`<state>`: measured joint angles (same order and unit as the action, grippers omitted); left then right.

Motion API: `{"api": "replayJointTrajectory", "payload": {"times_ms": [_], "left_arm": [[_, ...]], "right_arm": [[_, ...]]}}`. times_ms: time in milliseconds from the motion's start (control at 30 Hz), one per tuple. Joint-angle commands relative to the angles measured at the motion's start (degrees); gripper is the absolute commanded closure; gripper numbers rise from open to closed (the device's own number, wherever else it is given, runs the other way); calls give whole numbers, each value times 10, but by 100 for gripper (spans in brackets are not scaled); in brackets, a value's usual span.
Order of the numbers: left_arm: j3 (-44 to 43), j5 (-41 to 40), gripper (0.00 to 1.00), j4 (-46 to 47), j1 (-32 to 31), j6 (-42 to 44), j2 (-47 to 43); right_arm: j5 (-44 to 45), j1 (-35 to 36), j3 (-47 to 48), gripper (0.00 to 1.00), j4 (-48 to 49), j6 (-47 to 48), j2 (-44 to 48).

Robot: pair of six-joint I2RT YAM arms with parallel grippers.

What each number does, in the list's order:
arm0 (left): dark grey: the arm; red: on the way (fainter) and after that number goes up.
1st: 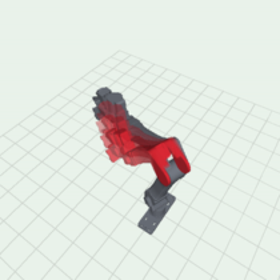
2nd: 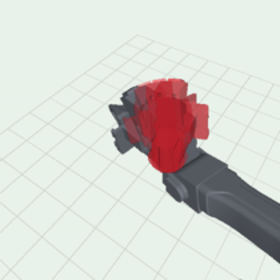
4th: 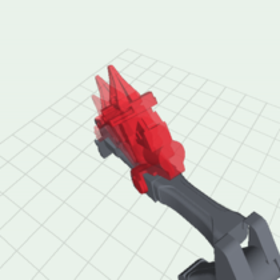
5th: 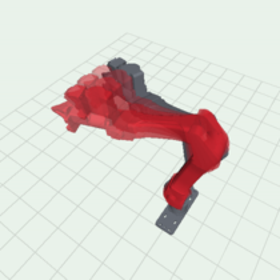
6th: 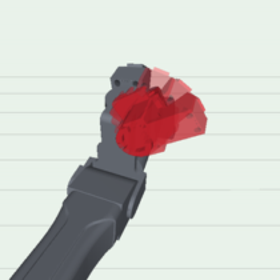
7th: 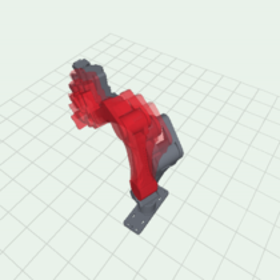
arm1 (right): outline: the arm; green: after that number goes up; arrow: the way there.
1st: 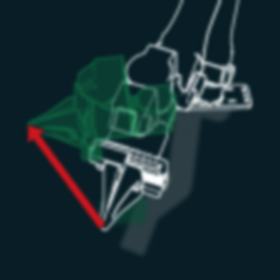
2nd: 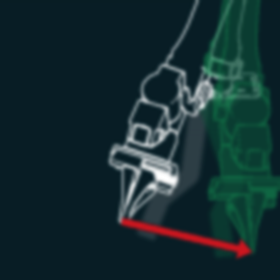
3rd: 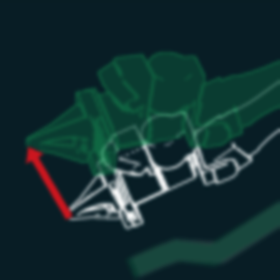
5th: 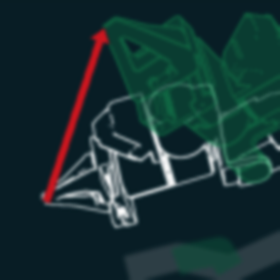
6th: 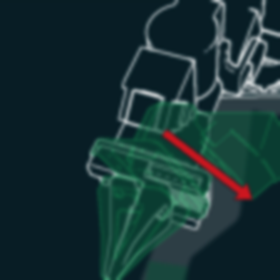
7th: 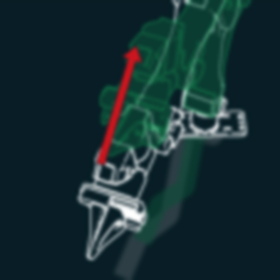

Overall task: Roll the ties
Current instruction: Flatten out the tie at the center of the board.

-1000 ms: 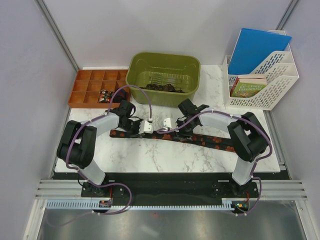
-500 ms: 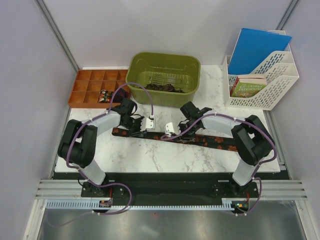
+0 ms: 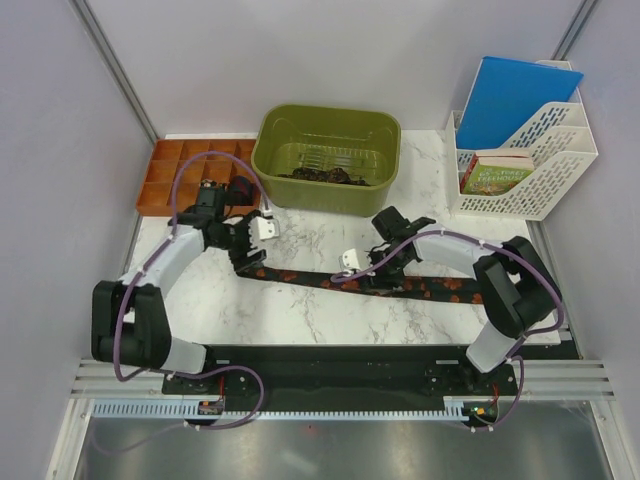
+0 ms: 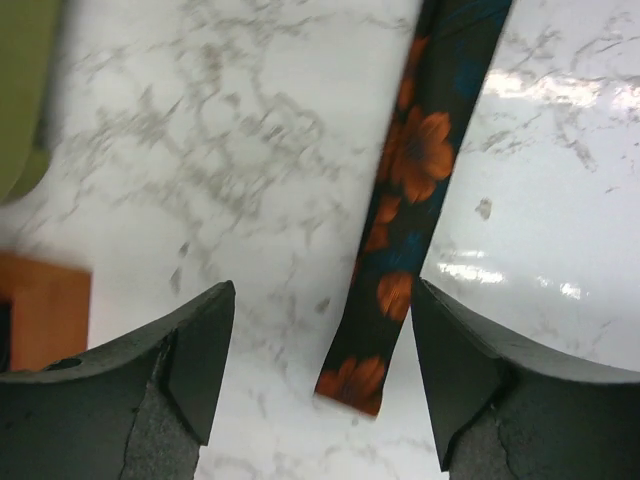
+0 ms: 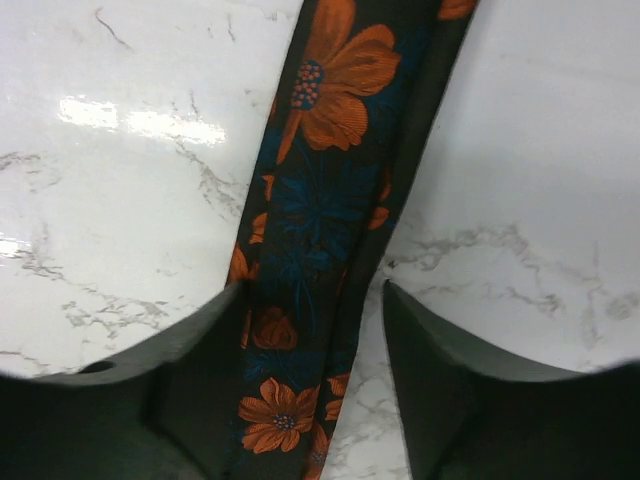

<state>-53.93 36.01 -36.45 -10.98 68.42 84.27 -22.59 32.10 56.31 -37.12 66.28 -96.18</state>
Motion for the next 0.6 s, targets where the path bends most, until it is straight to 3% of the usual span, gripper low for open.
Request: {"api": "replayJointTrajectory", "payload": {"times_ms": [0,133,367,500,567], "left_arm": [[8,31,21,-74,94,26,-68],[15,17,21,-109,148,80,-89],[26,37,21,-119,154,153,-68],[9,42,23,-115,154,194,-4],[-12,46,26,-115,154,194,35]], "right_arm": [[-24,-5,33,30,-33,-38,22],[-74,-5,72,22,-34,-84,43],[-129,16,151,20,-10,-214,28],[-121,47,182,25,47,-265,-14],[-132,53,212,33,54,-290,-47]]}}
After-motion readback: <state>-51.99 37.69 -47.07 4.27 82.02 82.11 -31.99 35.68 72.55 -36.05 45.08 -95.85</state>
